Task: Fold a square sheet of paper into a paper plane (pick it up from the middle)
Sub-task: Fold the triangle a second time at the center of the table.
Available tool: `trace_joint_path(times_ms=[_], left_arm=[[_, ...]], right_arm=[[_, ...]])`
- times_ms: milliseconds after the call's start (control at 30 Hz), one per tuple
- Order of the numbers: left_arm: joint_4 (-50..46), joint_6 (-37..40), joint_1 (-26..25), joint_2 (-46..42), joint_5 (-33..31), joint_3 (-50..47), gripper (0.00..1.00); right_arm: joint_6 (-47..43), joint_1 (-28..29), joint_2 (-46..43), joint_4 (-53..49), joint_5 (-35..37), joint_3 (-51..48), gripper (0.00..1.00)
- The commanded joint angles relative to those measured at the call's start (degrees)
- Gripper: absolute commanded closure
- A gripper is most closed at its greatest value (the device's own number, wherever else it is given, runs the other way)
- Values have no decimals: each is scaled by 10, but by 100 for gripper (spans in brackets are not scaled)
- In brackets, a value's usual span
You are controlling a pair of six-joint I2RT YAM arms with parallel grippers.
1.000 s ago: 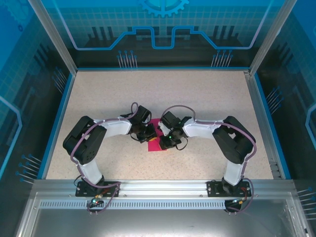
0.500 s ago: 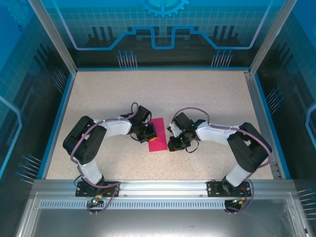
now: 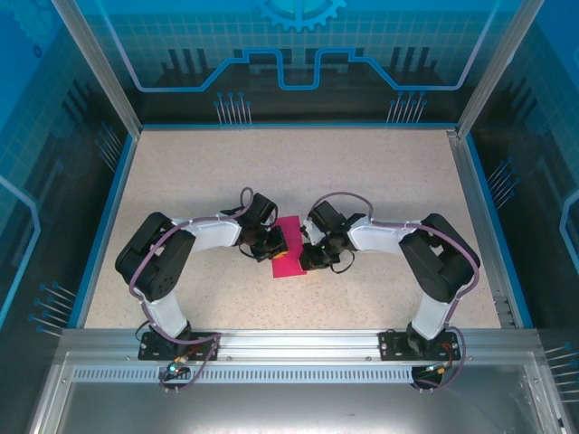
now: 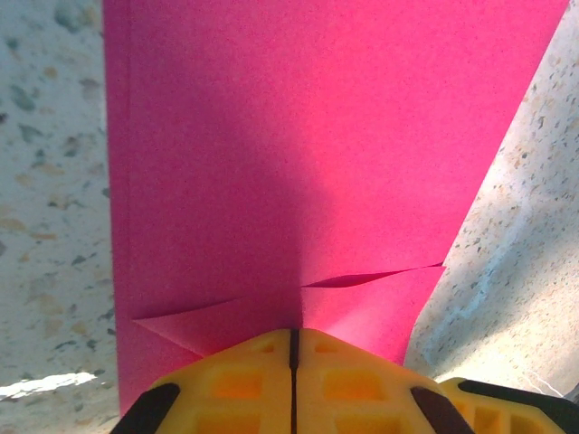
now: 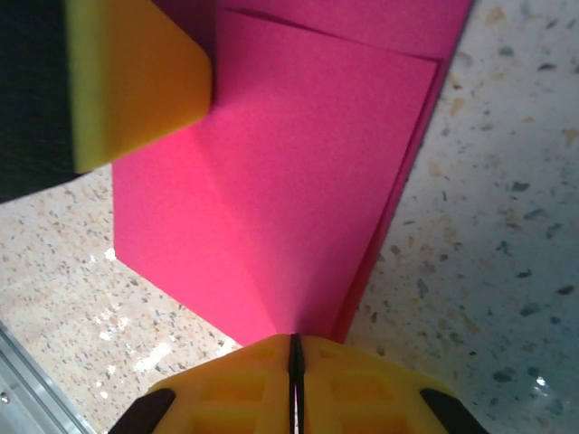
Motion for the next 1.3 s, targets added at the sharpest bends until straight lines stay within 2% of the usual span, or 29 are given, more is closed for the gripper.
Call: trace_joint_path(times_ms=[0,333,667,1000,1267], left_arm=[[-30,13,1,13,-18,-1,92],[86,3,-25,-56,42,-31,88],[123,-30,-63,-21,55,-57,90],[152,-36,-68,5,30,-103,90],[137,-14,-60,-2,-20,-111,90]], right_arm=[[-1,2,13,-17,6,-1,90],[2,2,34,-51,41,0,93],[6,3,39,-61,50,3,93],[7,11,45,-69,70,-1,93],[-3,27,72,-105,133,0,93]])
